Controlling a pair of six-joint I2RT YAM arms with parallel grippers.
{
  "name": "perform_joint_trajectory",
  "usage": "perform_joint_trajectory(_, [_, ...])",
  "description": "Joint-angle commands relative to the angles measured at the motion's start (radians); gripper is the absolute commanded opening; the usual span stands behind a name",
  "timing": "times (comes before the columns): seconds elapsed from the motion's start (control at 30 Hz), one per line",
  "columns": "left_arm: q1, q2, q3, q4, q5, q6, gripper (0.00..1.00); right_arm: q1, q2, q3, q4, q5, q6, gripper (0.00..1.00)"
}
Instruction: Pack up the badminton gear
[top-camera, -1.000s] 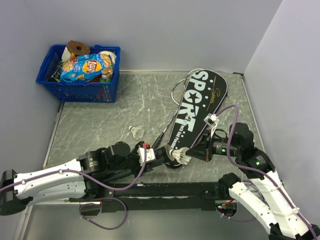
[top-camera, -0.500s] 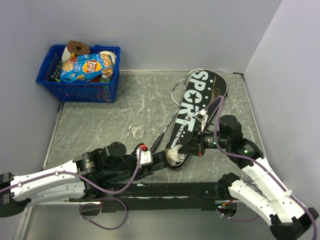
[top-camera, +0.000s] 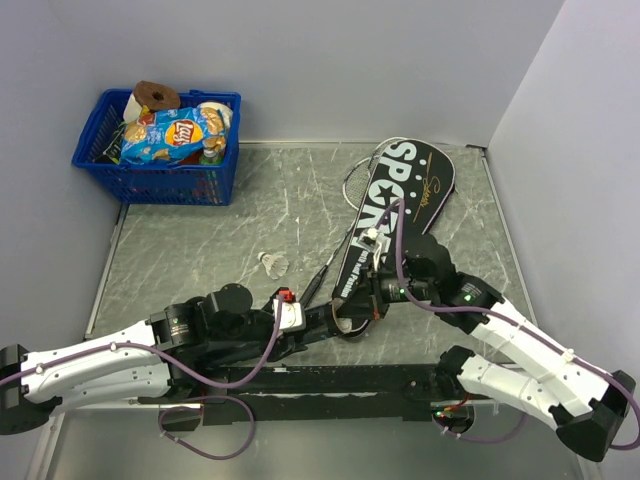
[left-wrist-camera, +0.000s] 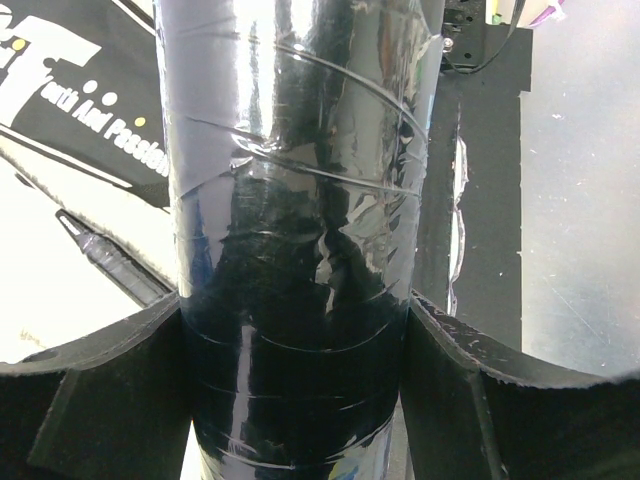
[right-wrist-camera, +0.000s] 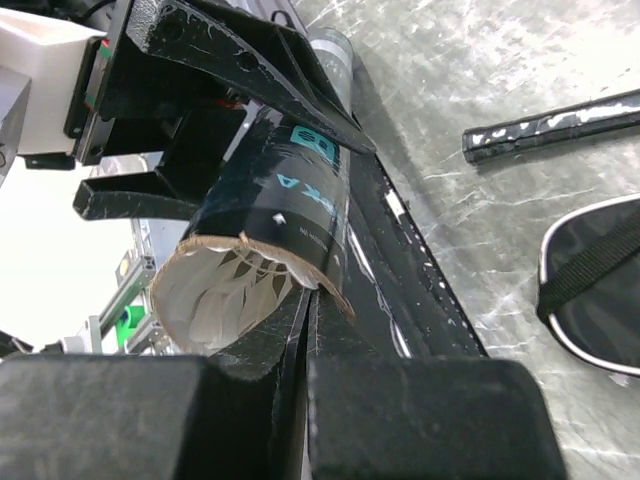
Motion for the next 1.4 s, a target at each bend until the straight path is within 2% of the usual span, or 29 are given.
perform_joint_trajectory(0.0, [0.001, -0.019, 0.011, 0.084, 0.030, 0.004, 0.01, 0.076, 0.050, 0.045, 0.082, 0.126, 0.047, 0.00])
perform_joint_trajectory(0.13, [0.001, -0.028, 0.011, 0.084, 0.025, 0.001, 0.01, 0.134, 0.099, 0.046, 0.120, 0.177, 0.073, 0.00])
perform_joint_trajectory(0.37, [0.001, -0.040, 0.010, 0.089, 0.012, 0.000, 0.01, 0.170, 0.151, 0.045, 0.155, 0.175, 0.082, 0.00])
perform_joint_trajectory(0.5, [0.001, -0.038, 0.011, 0.084, 0.009, -0.002, 0.01, 0.170, 0.116, 0.063, 0.109, 0.204, 0.062, 0.22])
perform_joint_trajectory(0.53, [0.001, -0.037, 0.011, 0.084, 0.009, -0.003, 0.01, 0.170, 0.110, 0.068, 0.083, 0.212, 0.058, 0.36])
perform_joint_trajectory(0.63, [0.001, -0.040, 0.011, 0.084, 0.007, -0.003, 0.01, 0.168, 0.076, 0.094, 0.030, 0.258, 0.038, 0.50])
perform_joint_trajectory(0.87, [0.001, -0.035, 0.011, 0.083, 0.001, -0.005, 0.01, 0.142, -0.007, 0.198, -0.147, 0.392, -0.014, 0.57])
perform_joint_trajectory(1.07, [0.001, -0.034, 0.011, 0.081, -0.004, -0.010, 0.01, 0.037, -0.044, 0.333, -0.288, 0.485, -0.088, 0.59])
perform_joint_trajectory(1.23, [0.001, -0.037, 0.016, 0.080, -0.021, -0.013, 0.01, -0.135, 0.019, 0.344, -0.244, 0.478, -0.116, 0.60])
perform_joint_trajectory(1.37, [0.001, -0.054, 0.017, 0.077, -0.042, -0.014, 0.01, -0.190, 0.142, 0.362, -0.147, 0.413, -0.119, 0.60])
